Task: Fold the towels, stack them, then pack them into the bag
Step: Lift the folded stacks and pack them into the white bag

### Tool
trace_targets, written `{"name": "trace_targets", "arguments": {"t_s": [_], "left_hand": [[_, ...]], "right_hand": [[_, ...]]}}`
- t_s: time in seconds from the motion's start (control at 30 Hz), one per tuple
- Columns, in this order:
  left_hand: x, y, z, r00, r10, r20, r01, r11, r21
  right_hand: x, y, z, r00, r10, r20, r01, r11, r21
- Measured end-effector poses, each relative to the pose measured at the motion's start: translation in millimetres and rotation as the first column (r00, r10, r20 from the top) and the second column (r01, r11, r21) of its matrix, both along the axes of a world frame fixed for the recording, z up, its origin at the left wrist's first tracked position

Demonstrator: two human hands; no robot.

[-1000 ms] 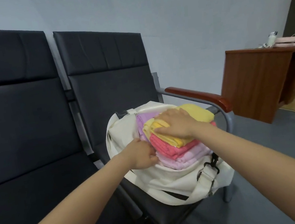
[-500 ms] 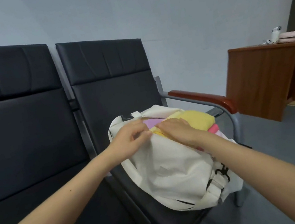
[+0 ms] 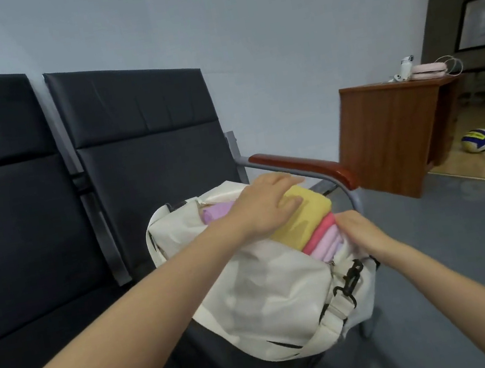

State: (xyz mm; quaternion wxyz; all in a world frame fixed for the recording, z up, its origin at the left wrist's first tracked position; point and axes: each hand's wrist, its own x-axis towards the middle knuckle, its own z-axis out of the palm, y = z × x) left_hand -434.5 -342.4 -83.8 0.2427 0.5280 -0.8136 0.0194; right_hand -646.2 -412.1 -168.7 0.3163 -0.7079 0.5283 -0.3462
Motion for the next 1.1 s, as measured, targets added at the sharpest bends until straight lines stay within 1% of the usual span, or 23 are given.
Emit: {"name": "trace_targets", "arguments": {"t_s": [0.07, 0.13, 0.2, 0.23, 0.3, 0.37, 0.43, 0.47, 0.5, 0.57, 0.6, 0.63, 0.67, 0.77, 0.8, 0.83, 0.87, 0.9, 0.93, 0.97, 1.0, 1.07, 1.1], "left_hand": [[-16.4, -7.5, -4.8, 0.996, 0.042, 0.078, -0.045, 0.999, 0.029], [-19.4, -13.1, -17.3, 0.987, 0.083, 0.14, -0.1, 0.988, 0.117], [-15.0, -13.9, -30.7, 0.963, 0.102, 0.25, -0.143, 0.978, 0.151], [-12.5, -13.5, -35.7, 0.957, 0.105, 0.27, -0.149, 0.977, 0.15], [-11.1, -13.0, -39.3, 0.961, 0.102, 0.259, -0.143, 0.979, 0.144], [-12.4, -13.7, -39.8, 0.96, 0.094, 0.264, -0.136, 0.98, 0.146], [-13.0, -12.8, -38.5, 0.956, 0.077, 0.283, -0.125, 0.98, 0.157], [-13.5, -11.9, -38.0, 0.954, 0.063, 0.293, -0.116, 0.979, 0.168], [-14.1, -11.2, -37.0, 0.951, 0.042, 0.308, -0.103, 0.977, 0.185], [-18.0, -11.9, -36.0, 0.938, -0.004, 0.346, -0.08, 0.97, 0.23], [-21.4, -14.8, -36.2, 0.934, -0.012, 0.357, -0.08, 0.967, 0.242], [-25.0, -19.2, -37.2, 0.93, -0.003, 0.367, -0.093, 0.966, 0.243], [-28.1, -23.9, -39.1, 0.929, 0.016, 0.369, -0.112, 0.964, 0.239], [-36.3, -37.5, -41.6, 0.931, 0.057, 0.36, -0.153, 0.958, 0.244], [-39.1, -38.7, -43.7, 0.937, 0.065, 0.343, -0.154, 0.959, 0.239], [-41.3, -38.6, -45.1, 0.959, 0.072, 0.274, -0.139, 0.962, 0.235], [-40.9, -38.2, -45.5, 0.986, 0.07, 0.152, -0.104, 0.967, 0.231], [-38.0, -35.3, -43.0, 0.996, 0.077, -0.039, -0.066, 0.97, 0.235], [-32.2, -32.2, -39.4, 0.966, 0.088, -0.243, -0.03, 0.971, 0.235], [-22.5, -30.5, -35.1, 0.905, 0.115, -0.409, -0.023, 0.974, 0.224], [-11.2, -28.5, -28.1, 0.857, 0.143, -0.495, -0.057, 0.981, 0.185], [16.5, -29.6, -13.8, 0.824, 0.243, -0.512, -0.199, 0.97, 0.14], [30.5, -32.8, -8.5, 0.808, 0.304, -0.504, -0.255, 0.953, 0.166]], "right_hand": [[-4.8, -3.5, -4.7, 0.997, 0.029, -0.078, -0.031, 0.999, -0.023], [-7.6, -3.1, -2.6, 0.988, 0.073, -0.133, -0.075, 0.997, -0.008], [-12.6, -5.3, -2.1, 0.986, 0.049, -0.157, -0.055, 0.998, -0.032], [-17.0, -7.2, -3.3, 0.99, 0.022, -0.138, -0.025, 1.0, -0.017], [-24.4, -5.7, -7.2, 0.996, -0.03, -0.088, 0.037, 0.997, 0.074], [-27.8, -5.7, -15.4, 0.997, -0.026, -0.076, 0.036, 0.99, 0.137], [-25.0, -3.4, -12.1, 0.998, -0.02, -0.065, 0.025, 0.997, 0.079], [-23.4, -4.6, -6.8, 0.999, -0.028, -0.032, 0.029, 0.999, 0.036], [-19.8, -4.7, 3.9, 0.998, -0.049, 0.042, 0.049, 0.999, 0.017], [-10.8, -6.7, 37.0, 0.97, -0.062, 0.237, 0.065, 0.998, -0.007], [-4.6, -7.2, 56.7, 0.957, -0.04, 0.289, 0.05, 0.998, -0.029], [2.1, -8.4, 74.1, 0.955, -0.009, 0.295, 0.027, 0.998, -0.057], [8.5, -8.9, 86.0, 0.964, 0.019, 0.267, 0.002, 0.997, -0.079], [14.4, -10.1, 90.6, 0.982, 0.047, 0.182, -0.03, 0.995, -0.095], [11.3, -10.6, 83.9, 0.981, 0.034, 0.191, -0.021, 0.997, -0.071], [7.5, -11.5, 76.5, 0.975, 0.013, 0.22, -0.006, 0.999, -0.033], [4.5, -12.1, 70.5, 0.971, 0.001, 0.238, -0.001, 1.0, 0.0], [3.6, -11.5, 67.0, 0.976, 0.001, 0.218, -0.005, 1.0, 0.018], [3.8, -10.9, 65.6, 0.99, 0.004, 0.139, -0.002, 1.0, -0.013], [4.2, -11.2, 66.2, 1.0, 0.001, 0.028, 0.001, 0.997, -0.074], [5.8, -10.4, 69.2, 0.997, -0.013, -0.072, 0.003, 0.99, -0.142], [13.1, -9.9, 79.1, 0.966, -0.073, -0.249, -0.016, 0.941, -0.338], [20.5, -8.0, 85.6, 0.951, -0.093, -0.295, -0.049, 0.896, -0.441]]}}
